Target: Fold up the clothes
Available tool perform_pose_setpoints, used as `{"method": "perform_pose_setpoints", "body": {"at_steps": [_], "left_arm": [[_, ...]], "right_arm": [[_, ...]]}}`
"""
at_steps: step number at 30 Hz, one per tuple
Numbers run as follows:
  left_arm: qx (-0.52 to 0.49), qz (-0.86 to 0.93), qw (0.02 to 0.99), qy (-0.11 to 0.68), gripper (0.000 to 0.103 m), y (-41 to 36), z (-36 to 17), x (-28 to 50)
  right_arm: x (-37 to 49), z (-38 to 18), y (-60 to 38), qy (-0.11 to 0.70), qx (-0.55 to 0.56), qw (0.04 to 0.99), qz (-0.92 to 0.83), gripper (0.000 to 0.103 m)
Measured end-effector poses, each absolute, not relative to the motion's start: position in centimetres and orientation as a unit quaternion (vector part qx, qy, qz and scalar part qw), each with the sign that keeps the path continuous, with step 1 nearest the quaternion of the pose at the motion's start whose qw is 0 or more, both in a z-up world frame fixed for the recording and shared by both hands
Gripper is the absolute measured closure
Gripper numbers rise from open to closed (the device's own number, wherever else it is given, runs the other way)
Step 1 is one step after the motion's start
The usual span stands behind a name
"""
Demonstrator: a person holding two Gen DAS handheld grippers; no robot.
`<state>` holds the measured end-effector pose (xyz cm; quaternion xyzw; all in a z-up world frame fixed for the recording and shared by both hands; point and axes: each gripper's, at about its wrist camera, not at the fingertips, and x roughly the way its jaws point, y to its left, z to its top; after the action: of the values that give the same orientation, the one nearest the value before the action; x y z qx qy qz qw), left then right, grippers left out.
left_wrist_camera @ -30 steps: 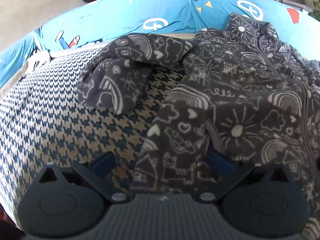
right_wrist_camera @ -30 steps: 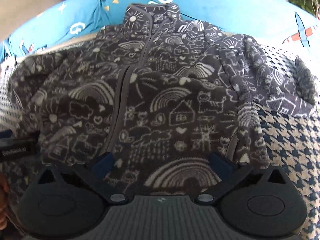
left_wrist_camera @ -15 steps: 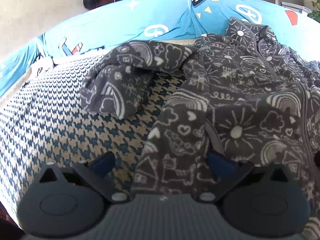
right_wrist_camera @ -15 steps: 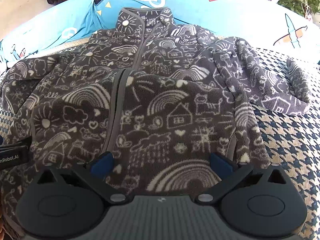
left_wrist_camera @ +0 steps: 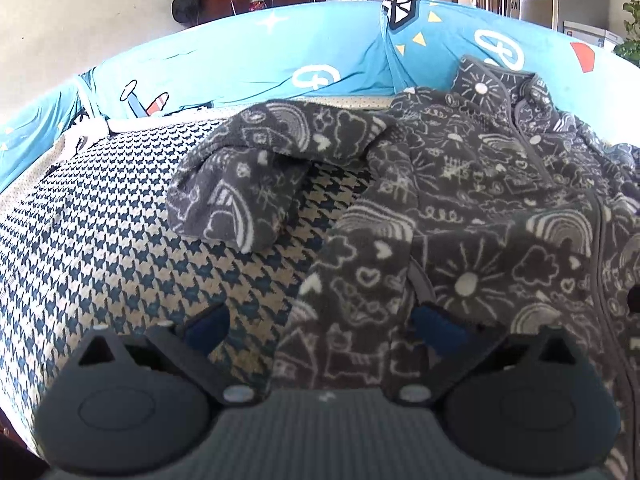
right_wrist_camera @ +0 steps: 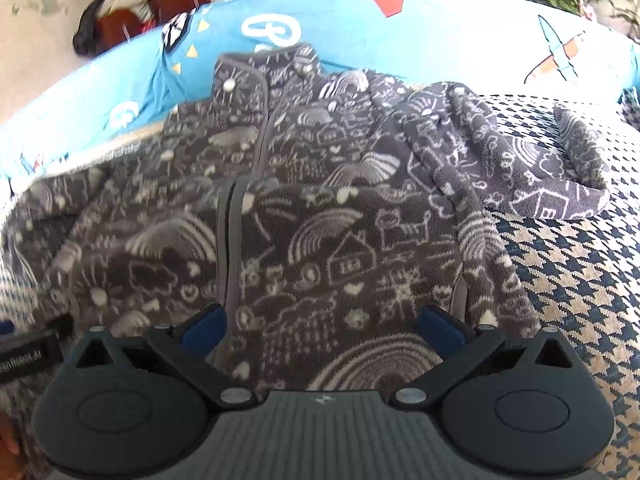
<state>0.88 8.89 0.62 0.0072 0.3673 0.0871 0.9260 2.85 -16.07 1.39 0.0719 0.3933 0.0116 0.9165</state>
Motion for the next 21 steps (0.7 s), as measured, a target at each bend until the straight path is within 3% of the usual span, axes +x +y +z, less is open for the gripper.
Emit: {"method": "perform_pose_setpoints", "body": {"at_steps": [6, 21], "left_arm": [[0.015, 0.069, 0.928, 0.365, 0.0, 8.2, 1.3, 1.2], [0.022, 0.044, 0.939, 0.341, 0.0, 7.1, 4.8, 7.6]], "right_arm": [[3.9, 1.6, -17.7, 0.408, 0.118, 0.905, 0.009, 0.0], [4.6, 1.7, -17.7, 0.423, 0.075, 0.903, 0.014, 0.0]]}}
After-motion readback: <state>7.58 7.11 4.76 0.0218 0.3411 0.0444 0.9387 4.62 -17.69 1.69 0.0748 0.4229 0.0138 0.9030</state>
